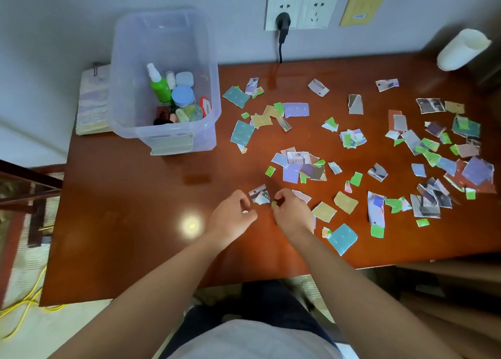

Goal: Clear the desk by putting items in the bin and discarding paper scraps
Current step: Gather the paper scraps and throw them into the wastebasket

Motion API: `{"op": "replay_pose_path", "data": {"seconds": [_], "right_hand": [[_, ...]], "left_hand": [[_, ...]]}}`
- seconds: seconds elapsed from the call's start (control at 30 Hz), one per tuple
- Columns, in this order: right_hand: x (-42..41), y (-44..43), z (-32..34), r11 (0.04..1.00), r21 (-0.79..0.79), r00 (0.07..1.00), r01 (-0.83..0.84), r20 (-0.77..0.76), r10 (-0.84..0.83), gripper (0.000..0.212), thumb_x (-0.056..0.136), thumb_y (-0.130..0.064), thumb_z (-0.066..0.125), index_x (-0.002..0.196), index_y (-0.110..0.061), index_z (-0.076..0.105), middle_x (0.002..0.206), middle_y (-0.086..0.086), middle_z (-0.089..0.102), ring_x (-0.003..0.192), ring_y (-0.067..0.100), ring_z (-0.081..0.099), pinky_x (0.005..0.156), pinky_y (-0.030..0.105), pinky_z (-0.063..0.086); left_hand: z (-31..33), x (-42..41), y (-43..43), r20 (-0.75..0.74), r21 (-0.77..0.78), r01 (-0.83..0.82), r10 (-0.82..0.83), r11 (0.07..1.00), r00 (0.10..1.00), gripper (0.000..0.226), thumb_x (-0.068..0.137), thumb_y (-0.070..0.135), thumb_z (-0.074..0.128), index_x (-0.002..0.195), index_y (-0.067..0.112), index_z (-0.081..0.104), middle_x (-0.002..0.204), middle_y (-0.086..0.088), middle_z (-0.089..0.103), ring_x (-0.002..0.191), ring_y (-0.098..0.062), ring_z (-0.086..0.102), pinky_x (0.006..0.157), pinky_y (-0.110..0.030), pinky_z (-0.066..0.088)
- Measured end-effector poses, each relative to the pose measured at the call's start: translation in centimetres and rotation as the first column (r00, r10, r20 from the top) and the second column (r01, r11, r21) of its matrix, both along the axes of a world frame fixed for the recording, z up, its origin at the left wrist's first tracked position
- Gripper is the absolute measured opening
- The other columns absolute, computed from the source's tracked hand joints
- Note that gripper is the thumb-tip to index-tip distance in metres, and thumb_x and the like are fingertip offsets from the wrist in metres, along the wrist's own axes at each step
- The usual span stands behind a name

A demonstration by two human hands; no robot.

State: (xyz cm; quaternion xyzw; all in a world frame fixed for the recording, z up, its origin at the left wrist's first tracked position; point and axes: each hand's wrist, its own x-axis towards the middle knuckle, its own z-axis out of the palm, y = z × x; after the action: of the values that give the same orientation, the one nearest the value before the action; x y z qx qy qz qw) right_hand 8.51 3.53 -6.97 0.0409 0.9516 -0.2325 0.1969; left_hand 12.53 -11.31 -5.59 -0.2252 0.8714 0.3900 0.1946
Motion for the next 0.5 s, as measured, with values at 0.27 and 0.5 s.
{"op": "replay_pose_path", "data": {"seconds": [0.27, 0.5], "right_hand": [[-0.7, -0.1, 0.0, 0.997, 0.058, 0.998, -0.051, 0.033, 0.049, 0.014, 0.095, -0.027, 0.053, 0.106, -0.026, 0.061, 0.105, -0.006, 0.068, 0.092, 0.015, 0.063, 0.066, 0.024, 0.052], [-1.0, 0.0, 0.2, 0.994, 0.080, 0.997, -0.072, 0.034, 0.070, 0.013, 0.095, -0.026, 0.054, 0.105, -0.023, 0.062, 0.104, -0.004, 0.068, 0.092, 0.015, 0.063, 0.070, 0.026, 0.054]], "left_hand": [[-0.6, 0.6, -1.1, -0.056, -0.183, 0.224, -0.237, 0.957, 0.970, 0.032, 0.087, 0.033, 0.064, 0.116, 0.027, 0.052, 0.076, 0.011, 0.048, 0.077, -0.014, 0.053, 0.067, -0.028, 0.036], [-0.8, 0.7, -1.5, -0.049, -0.247, 0.191, -0.209, 0.950, 0.977, 0.022, 0.081, 0.044, 0.068, 0.097, 0.030, 0.060, 0.097, 0.011, 0.062, 0.088, -0.012, 0.058, 0.073, -0.027, 0.042]]}}
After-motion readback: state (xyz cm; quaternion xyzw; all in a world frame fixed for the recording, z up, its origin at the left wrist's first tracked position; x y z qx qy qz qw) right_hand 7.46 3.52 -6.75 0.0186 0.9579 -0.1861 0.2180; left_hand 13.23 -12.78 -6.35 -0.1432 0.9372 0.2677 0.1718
